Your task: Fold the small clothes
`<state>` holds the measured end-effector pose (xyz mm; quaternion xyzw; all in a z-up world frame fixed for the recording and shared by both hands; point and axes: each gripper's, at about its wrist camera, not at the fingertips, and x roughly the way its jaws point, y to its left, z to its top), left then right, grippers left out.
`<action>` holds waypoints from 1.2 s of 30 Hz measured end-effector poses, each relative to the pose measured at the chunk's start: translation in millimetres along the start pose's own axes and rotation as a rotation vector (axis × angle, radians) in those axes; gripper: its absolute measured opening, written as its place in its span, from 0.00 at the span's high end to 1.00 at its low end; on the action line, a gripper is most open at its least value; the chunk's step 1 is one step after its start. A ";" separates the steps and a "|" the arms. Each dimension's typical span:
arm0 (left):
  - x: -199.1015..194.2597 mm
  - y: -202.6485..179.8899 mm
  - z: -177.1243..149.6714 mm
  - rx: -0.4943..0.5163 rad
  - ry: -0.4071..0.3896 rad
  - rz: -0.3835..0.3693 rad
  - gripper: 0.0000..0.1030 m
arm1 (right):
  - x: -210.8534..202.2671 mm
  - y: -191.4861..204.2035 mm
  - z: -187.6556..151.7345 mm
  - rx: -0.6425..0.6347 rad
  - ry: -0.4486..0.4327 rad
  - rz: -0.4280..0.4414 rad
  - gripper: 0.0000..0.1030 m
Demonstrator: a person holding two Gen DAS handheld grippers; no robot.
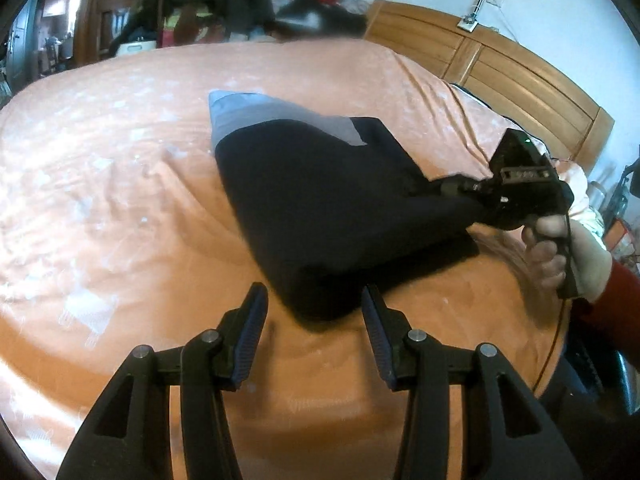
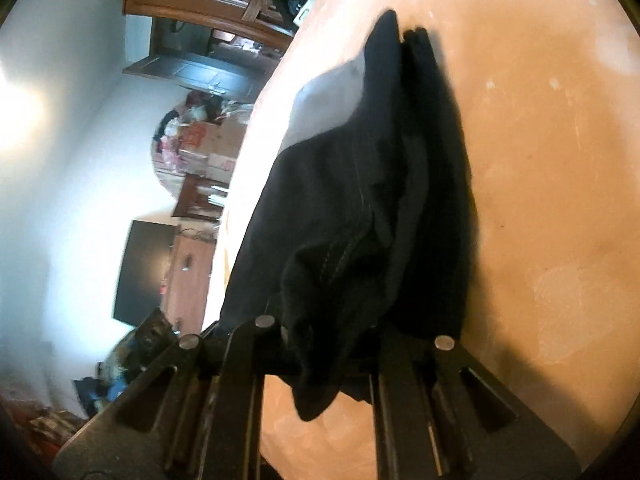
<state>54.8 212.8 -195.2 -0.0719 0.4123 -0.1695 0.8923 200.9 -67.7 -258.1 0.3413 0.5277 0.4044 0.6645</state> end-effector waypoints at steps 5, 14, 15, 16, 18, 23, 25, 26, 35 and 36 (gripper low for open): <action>13.5 -11.7 2.9 0.045 0.006 0.016 0.52 | 16.3 -15.1 -17.9 0.052 0.041 -0.004 0.90; 63.8 -26.1 -6.8 0.495 0.110 0.322 0.47 | 9.5 -27.5 -18.2 0.026 -0.013 -0.053 0.96; 64.3 -25.4 -11.9 0.510 0.100 0.311 0.49 | 9.8 -28.8 -19.1 0.022 -0.020 -0.053 0.96; 61.9 -25.0 -10.1 0.500 0.102 0.298 0.50 | 9.2 -27.6 -18.7 0.016 -0.024 -0.050 0.96; 50.9 -28.4 -6.1 0.487 0.107 0.255 0.57 | 8.5 -27.3 -19.6 0.007 -0.029 -0.042 0.96; -17.3 -34.7 -0.3 0.341 -0.026 0.088 0.69 | 6.3 -26.0 -20.3 -0.007 -0.039 -0.035 0.95; -39.8 -29.0 13.9 0.274 -0.129 0.077 0.69 | 6.7 -25.0 -21.3 -0.011 -0.042 -0.037 0.95; -42.4 -26.5 19.4 0.258 -0.153 0.082 0.69 | 2.6 -26.5 -23.2 -0.014 -0.046 -0.043 0.95; 66.6 9.9 9.2 0.290 0.106 0.088 0.56 | -27.8 -13.9 -41.2 -0.063 -0.119 -0.151 0.92; 65.0 12.8 9.1 0.276 0.099 0.080 0.55 | -32.0 -7.5 -42.5 -0.088 -0.128 -0.192 0.89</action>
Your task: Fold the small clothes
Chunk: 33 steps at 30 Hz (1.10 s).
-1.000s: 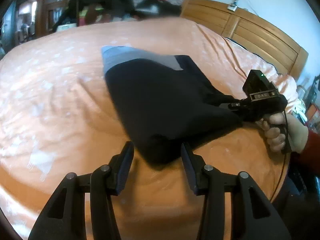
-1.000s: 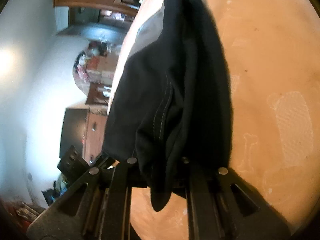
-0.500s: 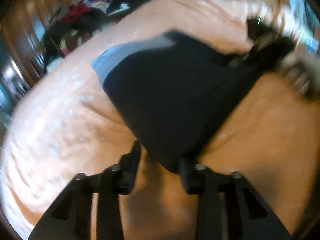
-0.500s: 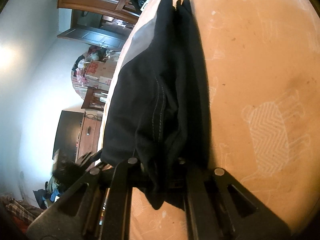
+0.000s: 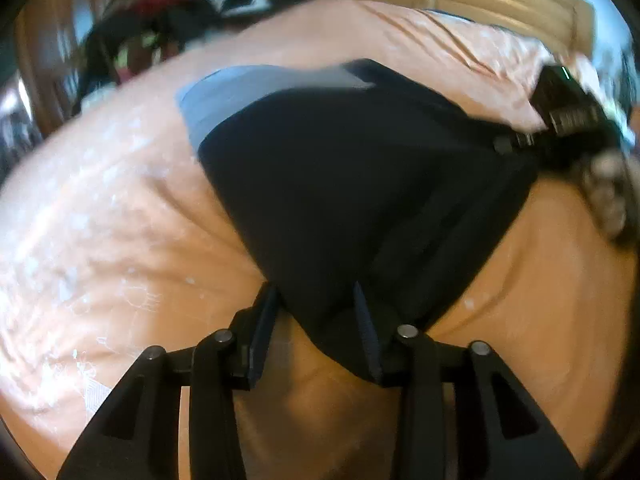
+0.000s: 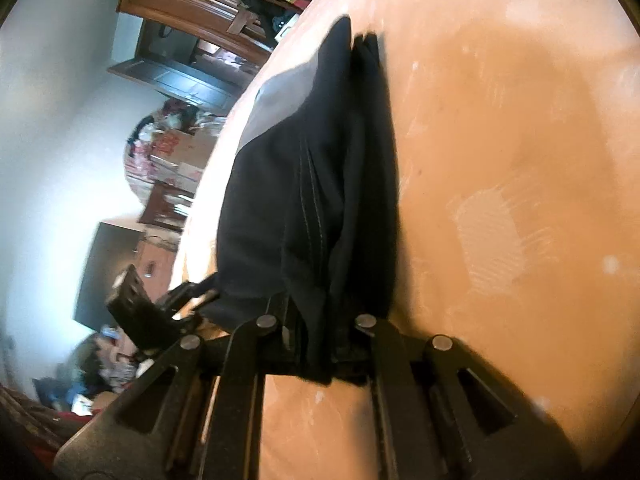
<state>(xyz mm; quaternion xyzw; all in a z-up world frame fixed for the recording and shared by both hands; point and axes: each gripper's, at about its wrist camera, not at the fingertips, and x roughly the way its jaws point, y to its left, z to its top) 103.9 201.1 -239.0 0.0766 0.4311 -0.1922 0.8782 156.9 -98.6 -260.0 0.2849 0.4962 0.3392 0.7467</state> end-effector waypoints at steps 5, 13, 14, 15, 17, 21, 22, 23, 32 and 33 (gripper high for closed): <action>-1.0 4.9 -7.6 -0.034 -0.025 -0.025 0.54 | -31.7 21.2 -4.1 -0.083 0.009 -0.199 0.23; -0.6 10.2 -4.4 -0.057 -0.023 -0.050 0.52 | -27.4 68.2 45.9 -0.256 -0.125 -0.174 0.67; -1.7 10.2 -4.9 -0.060 -0.023 -0.053 0.52 | -7.5 70.3 53.1 -0.284 -0.089 -0.170 0.68; -2.0 10.8 -5.1 -0.063 -0.023 -0.056 0.52 | 16.5 67.1 61.1 -0.303 -0.028 -0.180 0.72; -2.1 10.9 -5.3 -0.066 -0.023 -0.057 0.51 | 52.5 51.5 69.4 -0.347 0.068 -0.295 0.79; -2.8 12.9 -5.7 -0.072 -0.024 -0.061 0.50 | 34.4 15.5 90.7 -0.259 0.001 -0.398 0.99; -2.8 14.5 -6.2 -0.077 -0.024 -0.066 0.50 | 20.9 16.3 90.7 -0.259 -0.038 -0.428 0.95; -2.5 16.3 -6.6 -0.083 -0.026 -0.072 0.50 | 2.3 18.9 86.5 -0.244 -0.074 -0.395 0.95; -2.5 23.7 -8.6 -0.107 -0.030 -0.103 0.47 | -5.3 32.6 -24.5 -0.331 0.030 -0.347 0.85; -2.7 24.3 -8.8 -0.110 -0.031 -0.106 0.47 | -9.6 24.0 -24.4 -0.303 0.007 -0.314 0.88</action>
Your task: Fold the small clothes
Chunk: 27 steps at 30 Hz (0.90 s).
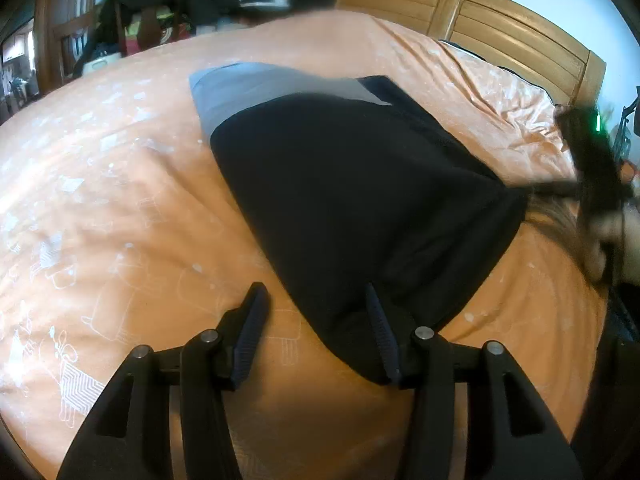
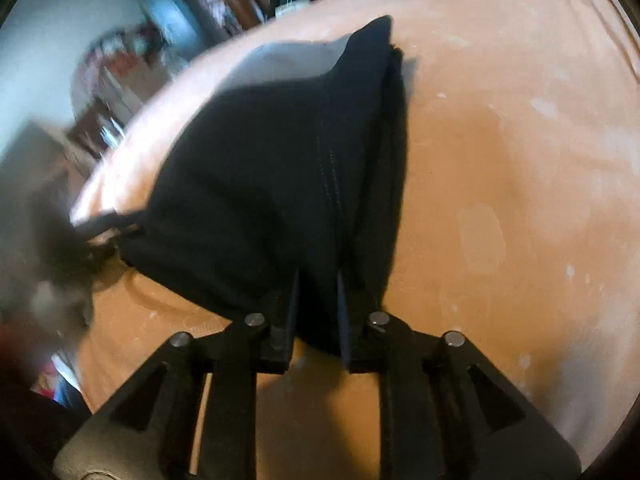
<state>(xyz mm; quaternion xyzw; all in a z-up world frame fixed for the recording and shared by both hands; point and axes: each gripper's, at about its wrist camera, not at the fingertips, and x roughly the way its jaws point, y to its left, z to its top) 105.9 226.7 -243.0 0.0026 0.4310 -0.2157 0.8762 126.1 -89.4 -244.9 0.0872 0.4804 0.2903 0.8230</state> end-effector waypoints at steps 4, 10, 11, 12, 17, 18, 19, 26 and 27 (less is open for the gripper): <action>-10.5 1.1 0.8 -0.011 -0.014 0.014 0.46 | -9.0 6.2 8.4 -0.027 0.008 -0.040 0.82; -59.2 -16.8 23.5 0.014 -0.177 0.023 0.51 | -35.1 47.7 34.7 -0.107 -0.101 0.008 0.67; -55.8 -21.5 25.3 0.028 -0.174 0.011 0.51 | -29.0 54.9 32.7 -0.118 -0.096 0.029 0.67; -46.7 -27.4 25.7 0.054 -0.153 0.004 0.51 | -16.0 61.9 33.6 -0.141 -0.072 0.051 0.67; 7.9 -38.4 4.8 0.148 -0.003 0.032 0.52 | 39.4 55.3 20.6 -0.138 0.045 0.064 0.64; 3.7 -35.5 7.5 0.129 -0.001 0.020 0.52 | 35.6 53.7 25.5 -0.123 0.054 0.078 0.63; -1.4 -32.7 7.9 0.108 -0.006 0.007 0.52 | 33.0 53.6 28.9 -0.123 0.056 0.080 0.61; -47.7 15.7 50.7 -0.041 -0.176 -0.043 0.53 | 11.9 41.6 123.4 -0.202 -0.073 0.043 0.54; -45.0 25.0 63.7 -0.050 -0.201 -0.027 0.53 | 26.7 34.5 146.0 -0.216 -0.067 0.009 0.54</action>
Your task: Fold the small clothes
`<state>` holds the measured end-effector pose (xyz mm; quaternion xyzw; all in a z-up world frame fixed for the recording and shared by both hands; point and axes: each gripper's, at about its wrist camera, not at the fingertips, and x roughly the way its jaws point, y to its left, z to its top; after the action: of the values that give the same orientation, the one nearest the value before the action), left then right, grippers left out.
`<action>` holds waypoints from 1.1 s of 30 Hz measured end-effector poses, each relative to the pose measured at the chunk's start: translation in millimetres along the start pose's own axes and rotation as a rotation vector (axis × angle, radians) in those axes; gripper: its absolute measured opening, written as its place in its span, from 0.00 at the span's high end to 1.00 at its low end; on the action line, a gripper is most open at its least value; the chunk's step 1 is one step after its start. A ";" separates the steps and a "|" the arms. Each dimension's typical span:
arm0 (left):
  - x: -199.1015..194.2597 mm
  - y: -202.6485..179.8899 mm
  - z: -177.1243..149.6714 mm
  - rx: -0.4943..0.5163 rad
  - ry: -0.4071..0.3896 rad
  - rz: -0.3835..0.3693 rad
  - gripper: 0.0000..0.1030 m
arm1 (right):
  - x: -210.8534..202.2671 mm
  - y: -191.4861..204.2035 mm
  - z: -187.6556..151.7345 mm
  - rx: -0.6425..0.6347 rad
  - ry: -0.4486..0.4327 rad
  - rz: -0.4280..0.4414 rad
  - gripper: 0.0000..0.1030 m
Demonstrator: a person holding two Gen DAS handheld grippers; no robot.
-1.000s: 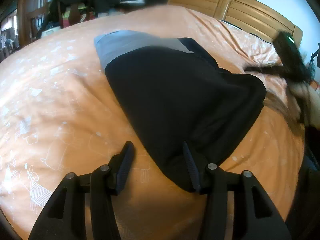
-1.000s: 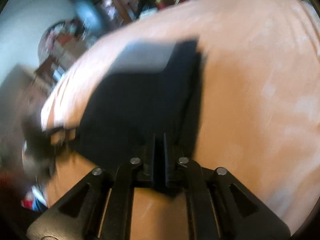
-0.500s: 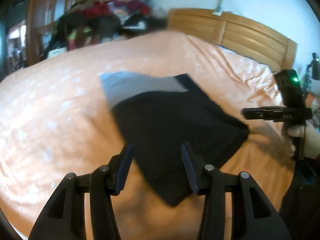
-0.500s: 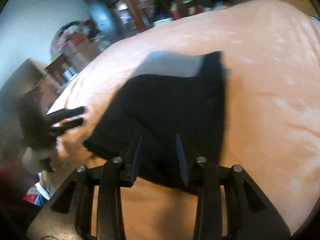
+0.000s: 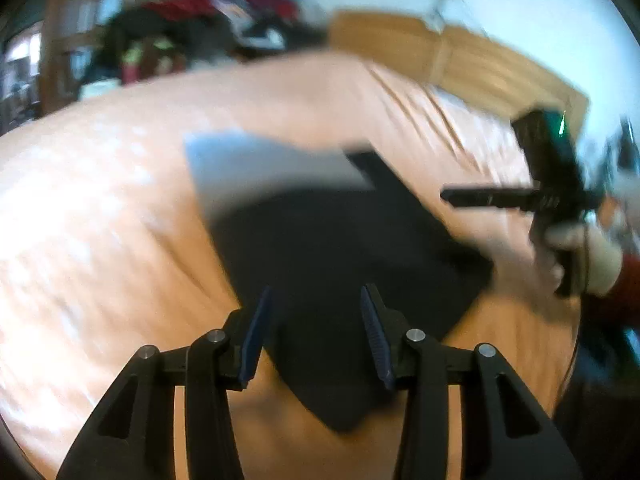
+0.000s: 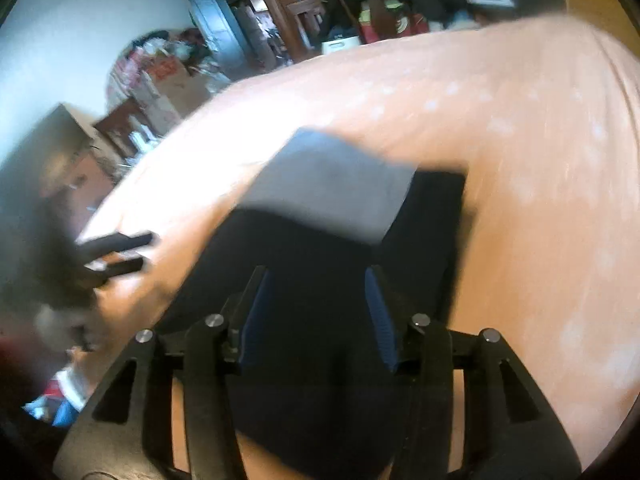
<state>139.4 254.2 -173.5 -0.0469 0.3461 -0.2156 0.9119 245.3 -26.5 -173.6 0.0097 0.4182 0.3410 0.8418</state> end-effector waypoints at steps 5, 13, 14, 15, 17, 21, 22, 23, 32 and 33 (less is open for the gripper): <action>84.6 40.2 56.0 -0.019 0.038 0.076 0.53 | 70.1 -53.2 58.7 0.065 0.071 -0.091 0.54; 185.9 87.8 61.8 -0.171 0.211 0.120 0.30 | 108.6 -94.0 48.3 0.182 0.130 -0.096 0.48; 178.6 89.2 61.1 -0.180 0.192 0.105 0.34 | 100.0 -87.9 49.3 0.159 0.112 -0.107 0.48; 172.3 86.9 60.6 -0.169 0.177 0.103 0.37 | 90.3 -81.3 48.3 0.149 0.093 -0.106 0.47; 146.5 74.5 54.1 -0.139 0.157 0.078 0.47 | 65.2 -70.4 42.5 0.148 0.038 -0.061 0.47; 73.8 28.1 23.2 0.007 0.094 0.035 0.47 | -0.7 -24.0 -9.0 0.051 -0.030 -0.065 0.46; 54.2 17.6 10.9 0.039 0.087 0.023 0.47 | -15.7 -10.4 -30.1 0.018 -0.030 -0.095 0.46; 36.0 8.4 -2.1 0.062 0.089 0.009 0.47 | -23.7 -1.9 -43.7 -0.001 -0.026 -0.120 0.45; 13.0 -26.1 -65.4 0.056 0.206 0.062 0.32 | -43.3 15.2 -132.0 0.088 0.056 -0.237 0.32; 6.6 -26.6 -61.1 0.044 0.196 0.080 0.33 | -52.5 18.2 -126.0 0.082 0.030 -0.246 0.31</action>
<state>94.4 231.3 -217.4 0.0082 0.4304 -0.1902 0.8823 123.5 -77.0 -213.4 -0.0123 0.4426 0.2178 0.8698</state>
